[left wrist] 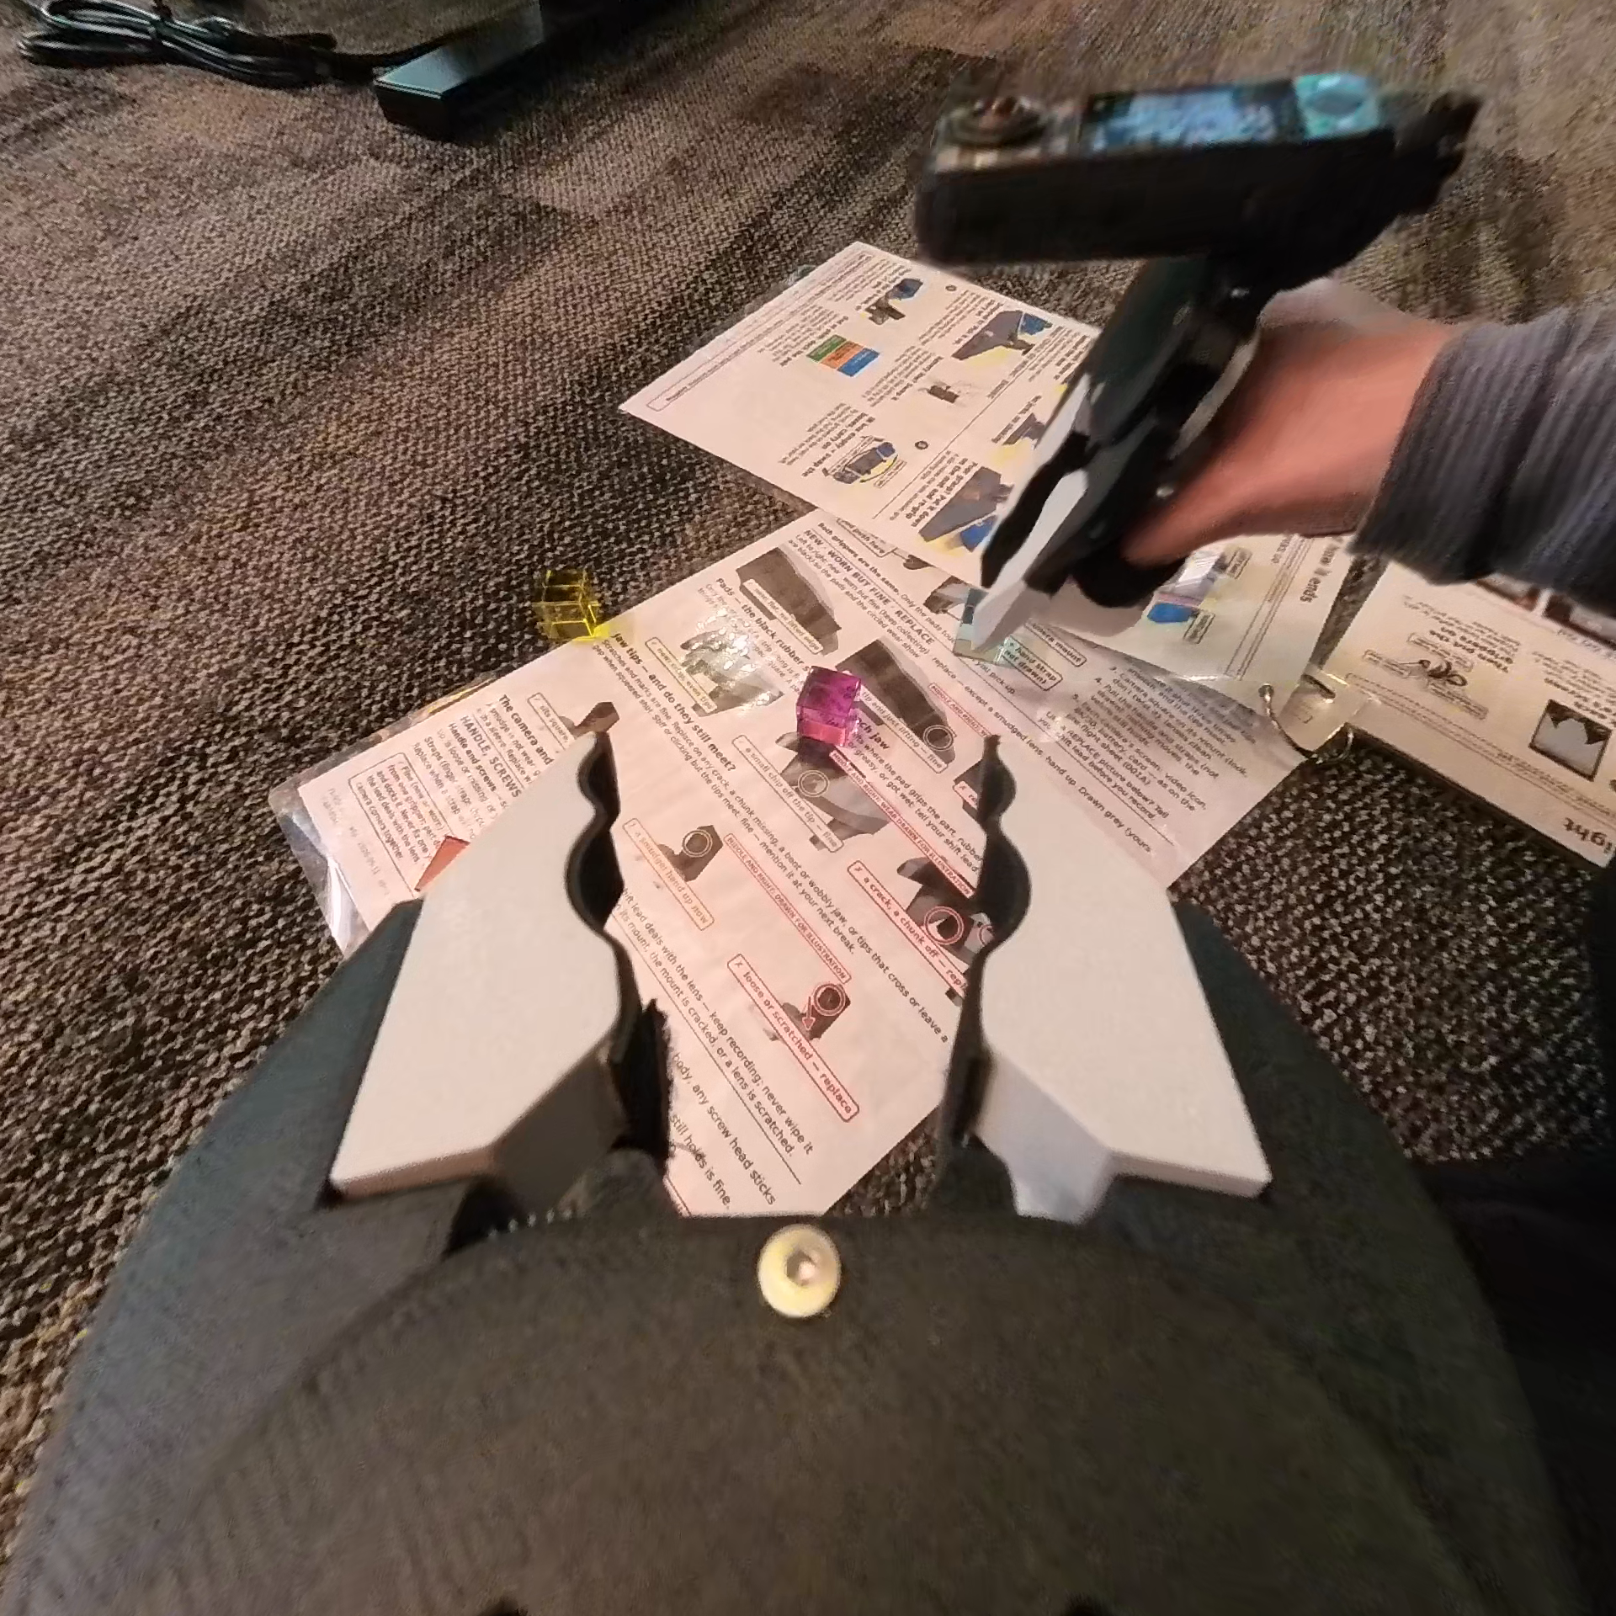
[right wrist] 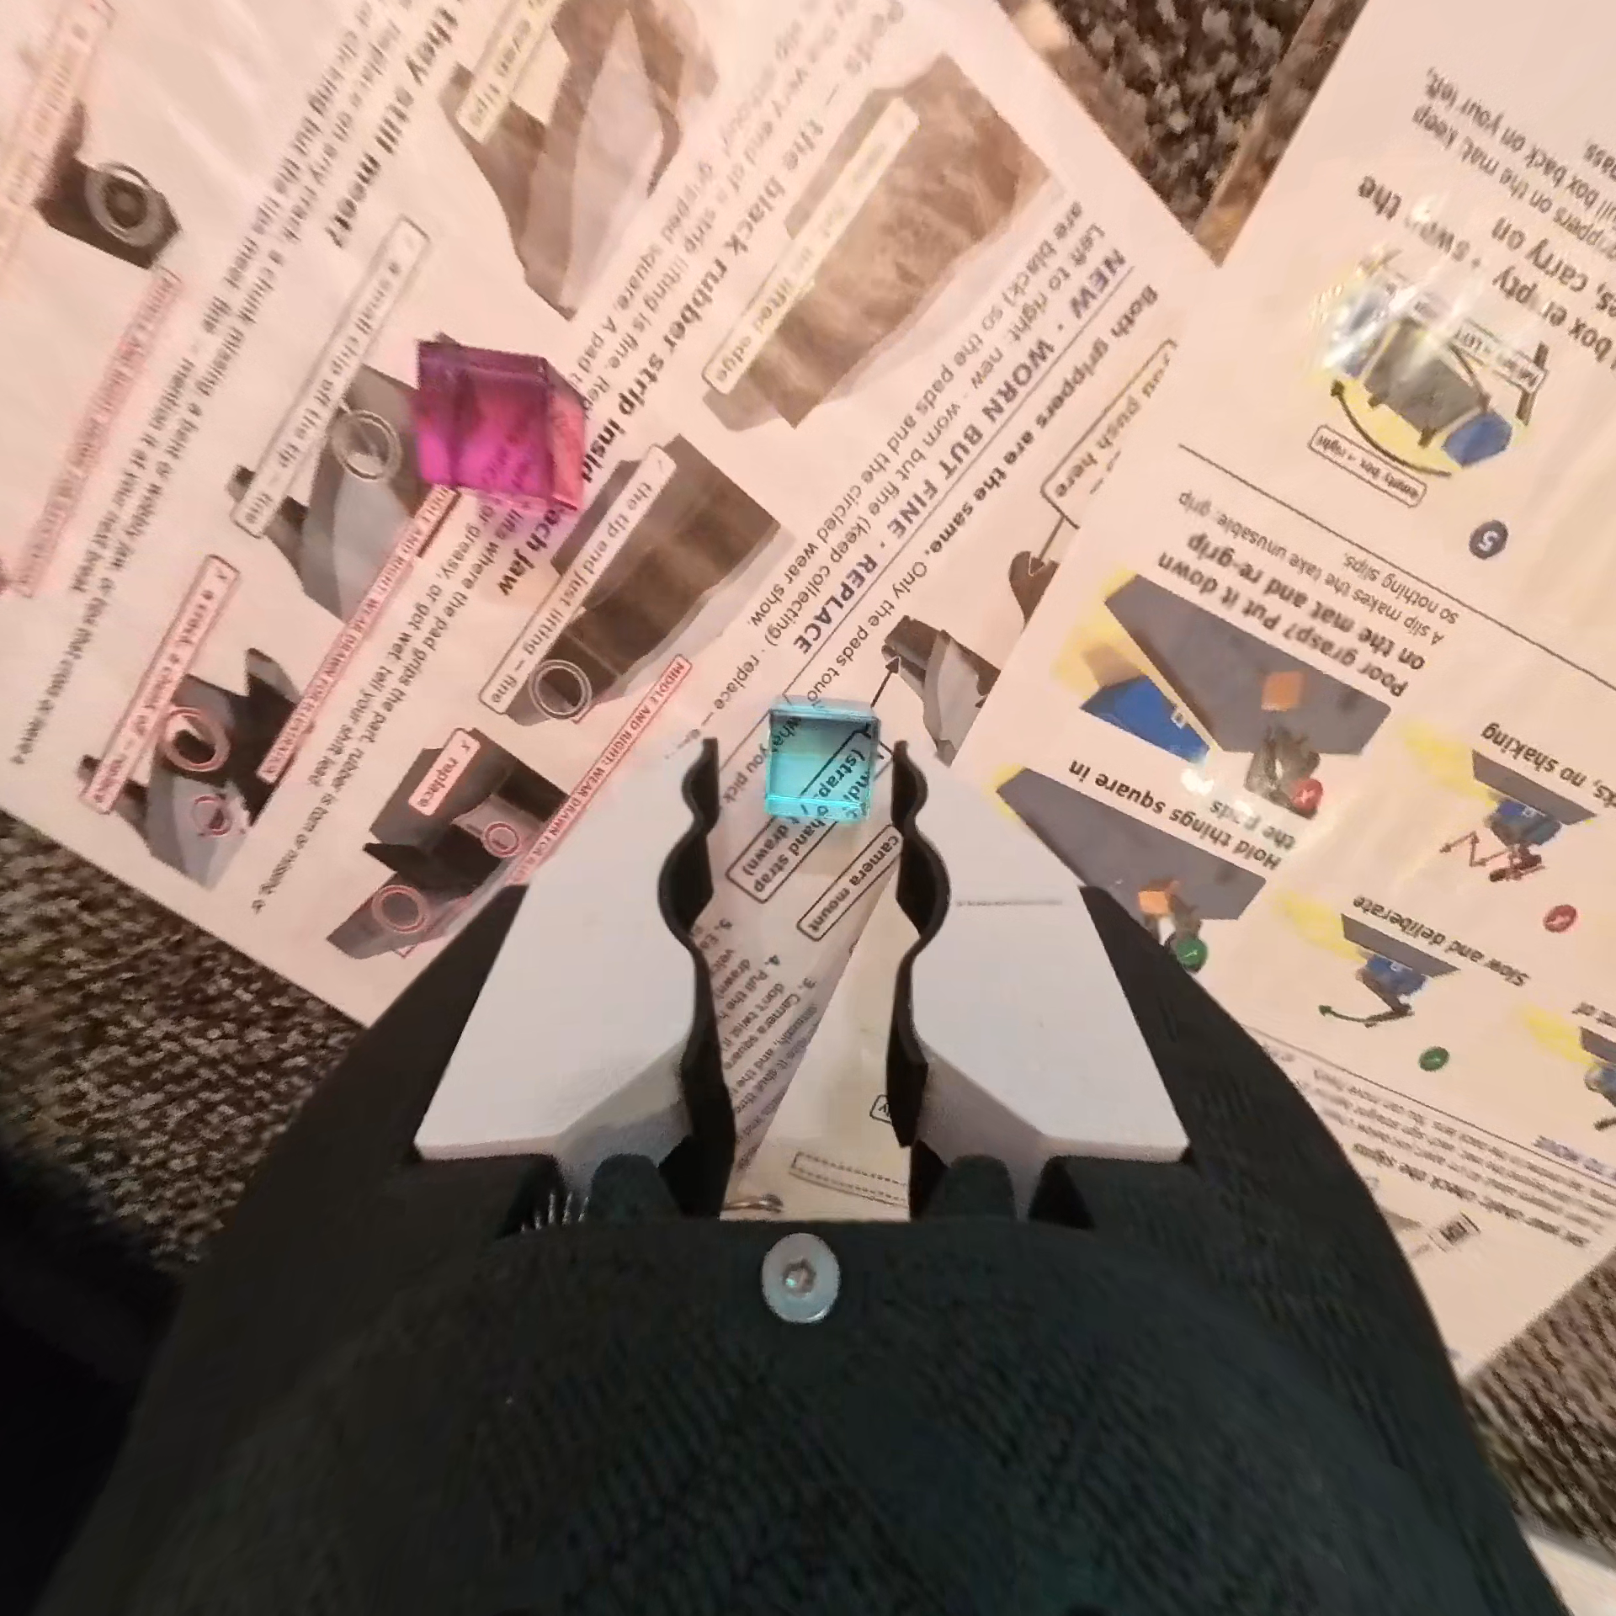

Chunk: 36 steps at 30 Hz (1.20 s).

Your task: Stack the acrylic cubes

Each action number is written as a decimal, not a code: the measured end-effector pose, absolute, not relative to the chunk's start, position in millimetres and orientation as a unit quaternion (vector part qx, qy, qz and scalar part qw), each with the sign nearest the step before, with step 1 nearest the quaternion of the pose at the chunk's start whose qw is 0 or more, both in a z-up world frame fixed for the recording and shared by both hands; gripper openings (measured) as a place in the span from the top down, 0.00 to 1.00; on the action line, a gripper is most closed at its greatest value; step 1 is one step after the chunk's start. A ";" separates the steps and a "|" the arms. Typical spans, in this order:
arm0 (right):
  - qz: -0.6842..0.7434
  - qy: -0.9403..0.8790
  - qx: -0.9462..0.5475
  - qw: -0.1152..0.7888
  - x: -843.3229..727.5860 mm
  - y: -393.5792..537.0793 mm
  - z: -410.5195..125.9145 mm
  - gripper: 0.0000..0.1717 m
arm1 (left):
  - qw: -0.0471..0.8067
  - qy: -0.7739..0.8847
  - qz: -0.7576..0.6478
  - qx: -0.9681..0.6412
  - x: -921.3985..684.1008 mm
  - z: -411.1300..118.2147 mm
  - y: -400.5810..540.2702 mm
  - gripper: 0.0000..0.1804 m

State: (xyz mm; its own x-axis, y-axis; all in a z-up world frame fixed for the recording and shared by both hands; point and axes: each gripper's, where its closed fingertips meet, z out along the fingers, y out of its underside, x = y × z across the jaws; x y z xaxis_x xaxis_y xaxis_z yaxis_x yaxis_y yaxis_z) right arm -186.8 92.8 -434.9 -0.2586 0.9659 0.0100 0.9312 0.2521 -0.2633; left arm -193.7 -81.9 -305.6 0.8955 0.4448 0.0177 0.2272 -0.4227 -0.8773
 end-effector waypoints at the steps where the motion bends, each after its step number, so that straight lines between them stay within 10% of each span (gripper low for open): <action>1: 0.092 -0.786 -0.605 0.085 -185.7 94.2 -437.4 0.78 | 0.499 -0.201 0.108 -0.836 -193.6 -305.6 -82.0 0.54; 36: 0.104 -0.909 -0.403 0.026 -110.2 191.2 -369.0 0.86 | 0.509 -0.211 0.111 -0.827 -197.6 -302.1 -83.1 0.55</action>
